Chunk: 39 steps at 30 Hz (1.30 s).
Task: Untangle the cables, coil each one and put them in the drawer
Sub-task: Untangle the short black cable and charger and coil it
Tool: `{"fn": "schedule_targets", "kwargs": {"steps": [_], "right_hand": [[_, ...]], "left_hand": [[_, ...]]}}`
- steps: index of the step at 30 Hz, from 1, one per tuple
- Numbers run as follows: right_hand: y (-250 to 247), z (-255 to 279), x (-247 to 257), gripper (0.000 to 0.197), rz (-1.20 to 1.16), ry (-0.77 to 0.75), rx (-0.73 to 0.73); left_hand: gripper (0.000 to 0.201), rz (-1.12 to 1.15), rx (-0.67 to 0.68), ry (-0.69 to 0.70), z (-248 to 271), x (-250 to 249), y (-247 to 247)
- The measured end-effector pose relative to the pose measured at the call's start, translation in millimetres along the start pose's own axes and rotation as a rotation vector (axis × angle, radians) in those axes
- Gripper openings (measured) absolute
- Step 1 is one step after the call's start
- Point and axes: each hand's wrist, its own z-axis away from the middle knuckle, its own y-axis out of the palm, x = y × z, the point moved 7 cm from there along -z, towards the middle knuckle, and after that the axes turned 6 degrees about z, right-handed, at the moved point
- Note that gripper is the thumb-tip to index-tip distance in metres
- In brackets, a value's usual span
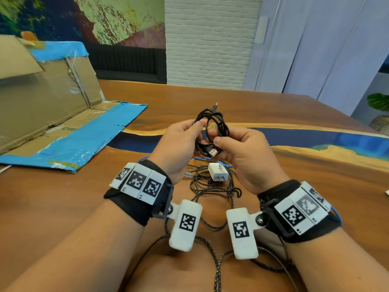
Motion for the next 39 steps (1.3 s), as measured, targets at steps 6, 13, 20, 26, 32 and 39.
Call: {"fn": "schedule_targets", "kwargs": {"steps": [6,13,20,26,32,39], "right_hand": [[5.2,3.6,-6.7,0.025,0.010,0.099,0.180],[1.3,5.8,-10.3,0.026,-0.044,0.178,0.157],[-5.7,2.5,-9.9,0.020,-0.137,0.187,0.116],[-5.9,-1.2,-6.5,0.016,-0.092,0.120,0.025],[-0.8,1.1,-4.5,0.020,-0.157,0.096,0.046],[9.7,5.0,-5.1,0.020,-0.257,0.119,0.085]], "left_hand": [[0.039,-0.042,0.047,-0.012,5.8,-0.8,8.3],[0.071,-0.079,0.271,0.006,16.1,-6.0,26.2],[0.065,-0.040,0.258,-0.027,10.9,0.0,21.8],[0.038,0.026,0.028,-0.001,5.1,-0.6,7.5],[0.037,-0.072,0.091,0.022,4.3,-1.7,8.9],[0.032,-0.032,0.106,0.051,12.9,-3.2,19.5]]}}
